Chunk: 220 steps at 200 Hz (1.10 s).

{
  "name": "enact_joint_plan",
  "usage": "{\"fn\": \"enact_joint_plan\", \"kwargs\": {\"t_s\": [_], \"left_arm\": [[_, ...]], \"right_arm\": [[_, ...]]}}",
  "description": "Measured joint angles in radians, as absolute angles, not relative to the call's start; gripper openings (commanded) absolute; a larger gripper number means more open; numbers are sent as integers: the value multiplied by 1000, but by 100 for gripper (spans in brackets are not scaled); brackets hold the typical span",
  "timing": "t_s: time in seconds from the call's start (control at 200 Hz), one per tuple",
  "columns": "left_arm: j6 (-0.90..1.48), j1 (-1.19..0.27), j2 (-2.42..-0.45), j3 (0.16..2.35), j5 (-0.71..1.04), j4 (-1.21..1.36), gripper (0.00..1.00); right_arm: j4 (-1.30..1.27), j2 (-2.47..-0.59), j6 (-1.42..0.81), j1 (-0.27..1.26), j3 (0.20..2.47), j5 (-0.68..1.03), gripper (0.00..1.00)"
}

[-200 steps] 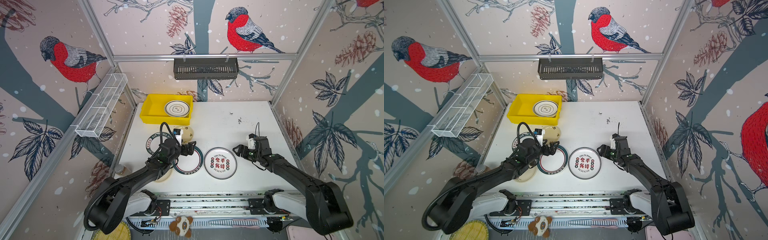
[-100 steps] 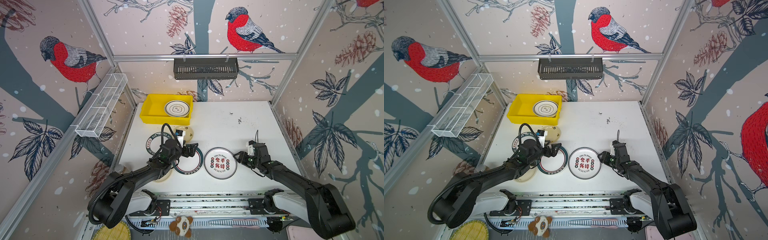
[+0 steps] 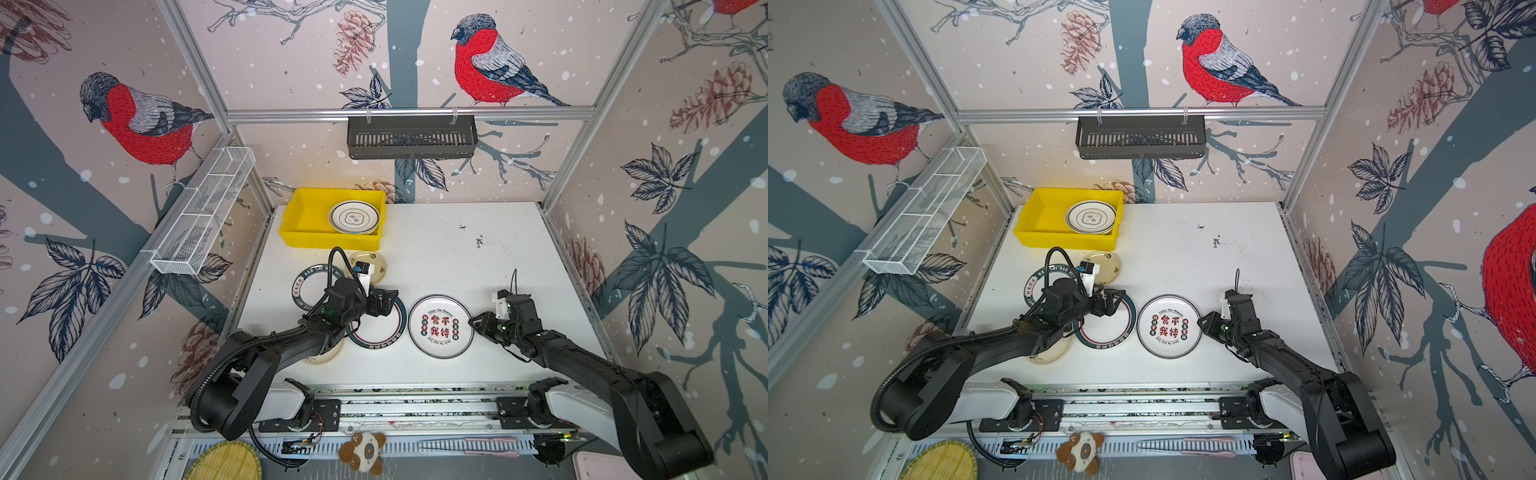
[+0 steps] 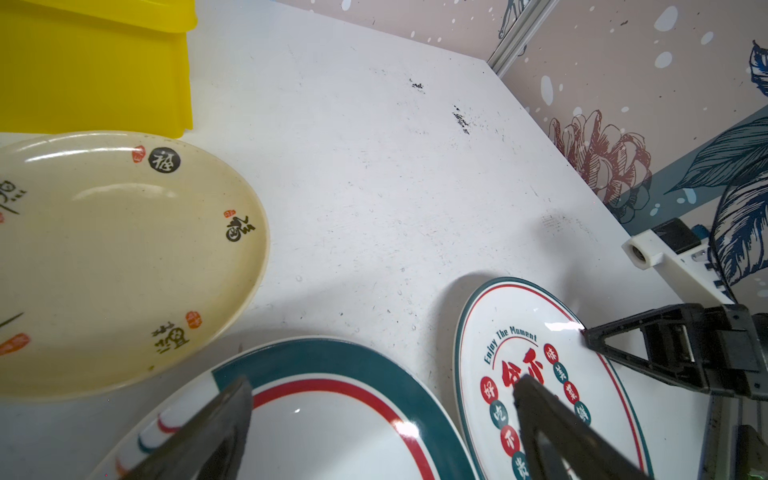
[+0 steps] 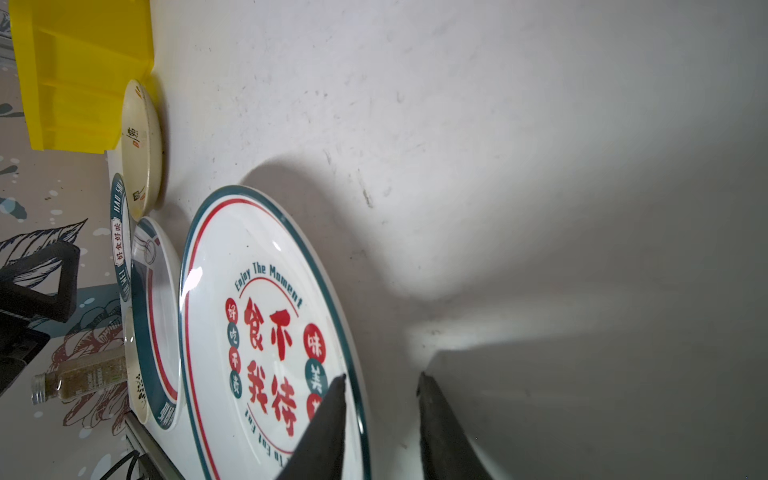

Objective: Place the plates into the plastic bin on the countertop
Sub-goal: 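Move the right gripper to the red-lettered white plate's edge while the left withdraws, then grasp the red-lettered plate's edge with the right gripper and tilt it upright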

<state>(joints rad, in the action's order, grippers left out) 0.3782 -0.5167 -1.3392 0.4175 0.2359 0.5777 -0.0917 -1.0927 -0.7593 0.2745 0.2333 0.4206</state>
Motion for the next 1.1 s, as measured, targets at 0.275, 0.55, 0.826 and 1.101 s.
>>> {"fn": "enact_joint_plan", "kwargs": {"t_s": [0.275,0.55,0.826,1.101], "left_arm": [[389,-517,-1369,420,252,598,97],[393,-517,-1382,424,262,601,97],[393,-517,-1389,425,286,601,97],[394,-517,-1390,427,294,601,97]], "right_arm": [[-128,-1076,-768,290,210,426,17],[-115,-1047,-786,303,202,408,13],[-117,-1010,-818,307,196,407,7],[-118,-980,-860,307,196,393,3]]}}
